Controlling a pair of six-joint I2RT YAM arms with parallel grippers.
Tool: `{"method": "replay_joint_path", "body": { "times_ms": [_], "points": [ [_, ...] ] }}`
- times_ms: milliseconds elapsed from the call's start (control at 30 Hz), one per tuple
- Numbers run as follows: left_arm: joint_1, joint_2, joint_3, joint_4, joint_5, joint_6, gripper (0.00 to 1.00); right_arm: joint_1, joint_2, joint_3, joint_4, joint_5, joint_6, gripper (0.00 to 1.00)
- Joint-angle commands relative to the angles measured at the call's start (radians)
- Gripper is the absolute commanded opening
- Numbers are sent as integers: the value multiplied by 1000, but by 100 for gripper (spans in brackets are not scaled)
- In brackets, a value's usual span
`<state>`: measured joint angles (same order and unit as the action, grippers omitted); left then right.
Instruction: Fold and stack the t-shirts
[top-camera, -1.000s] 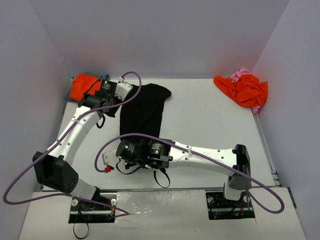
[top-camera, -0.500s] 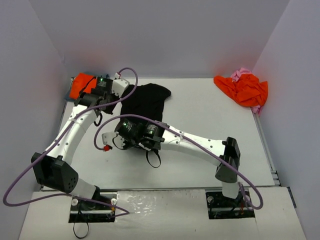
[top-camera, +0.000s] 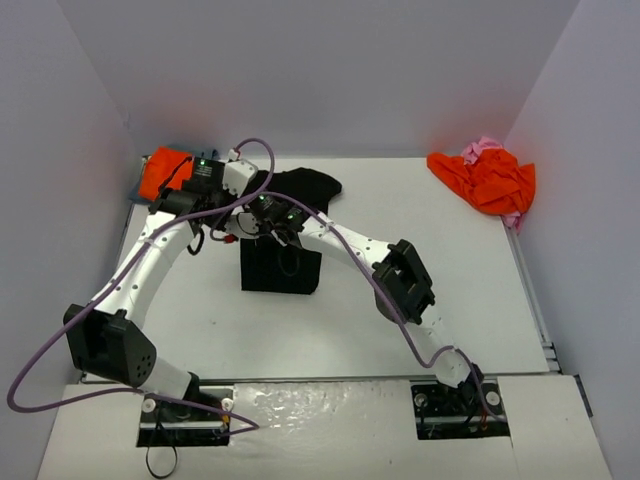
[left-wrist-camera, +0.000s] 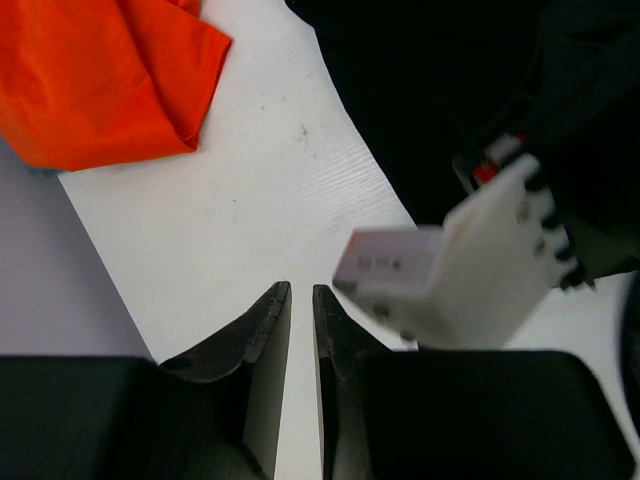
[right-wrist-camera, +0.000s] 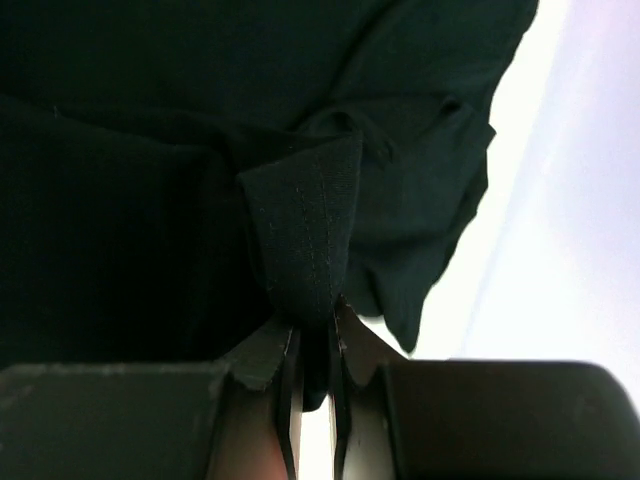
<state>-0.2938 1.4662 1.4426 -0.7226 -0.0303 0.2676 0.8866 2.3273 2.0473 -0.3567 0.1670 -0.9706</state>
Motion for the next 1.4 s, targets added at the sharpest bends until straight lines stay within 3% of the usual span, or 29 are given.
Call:
{"method": "replay_joint_path", "body": {
  "times_ms": [0, 33, 100, 167, 200, 267, 400, 700, 767, 900, 933, 1000, 1200, 1300, 1367],
  "points": [
    [4, -42, 18, 34, -6, -18, 13, -2, 87, 59, 252, 70, -56, 60],
    [8, -44, 15, 35, -7, -19, 13, -4, 114, 63, 298, 109, -73, 93],
    [11, -50, 9, 40, -11, -19, 13, -24, 187, 97, 465, 230, -141, 100],
    [18, -50, 4, 45, -19, -18, 13, -40, 230, 11, 772, 348, -226, 100],
    [19, -49, 4, 47, -20, -18, 15, -43, 245, -13, 1110, 446, -377, 100],
    [25, -41, 8, 52, -15, -18, 16, -58, 324, 51, 1436, 505, -563, 100],
    [25, -23, 24, 44, -4, -24, 16, -74, 375, 288, 1439, 544, -624, 100],
    [28, -52, 41, 39, -4, -27, 17, -97, 162, 321, 1503, 558, -662, 100],
    [28, -57, 51, 31, 0, -30, 17, -94, 95, 307, 1460, 614, -632, 100],
    [28, -76, 68, 18, 2, -28, 17, -88, -46, 222, 962, 670, -312, 100],
    [28, -86, 73, 13, 3, -26, 17, -85, -115, 185, 620, 620, -122, 100],
    [29, -96, 84, 10, 0, -22, 17, -72, -235, 96, 340, 487, 91, 99],
    [32, -104, 105, -4, 9, -25, 17, 76, -453, -364, 139, 338, 310, 90],
    [44, -89, 127, -3, 5, -32, 18, 126, -481, -442, 92, 283, 393, 86],
    [61, -40, 160, 7, -46, -66, 20, 137, -476, -447, 86, 233, 445, 90]
  ]
}}
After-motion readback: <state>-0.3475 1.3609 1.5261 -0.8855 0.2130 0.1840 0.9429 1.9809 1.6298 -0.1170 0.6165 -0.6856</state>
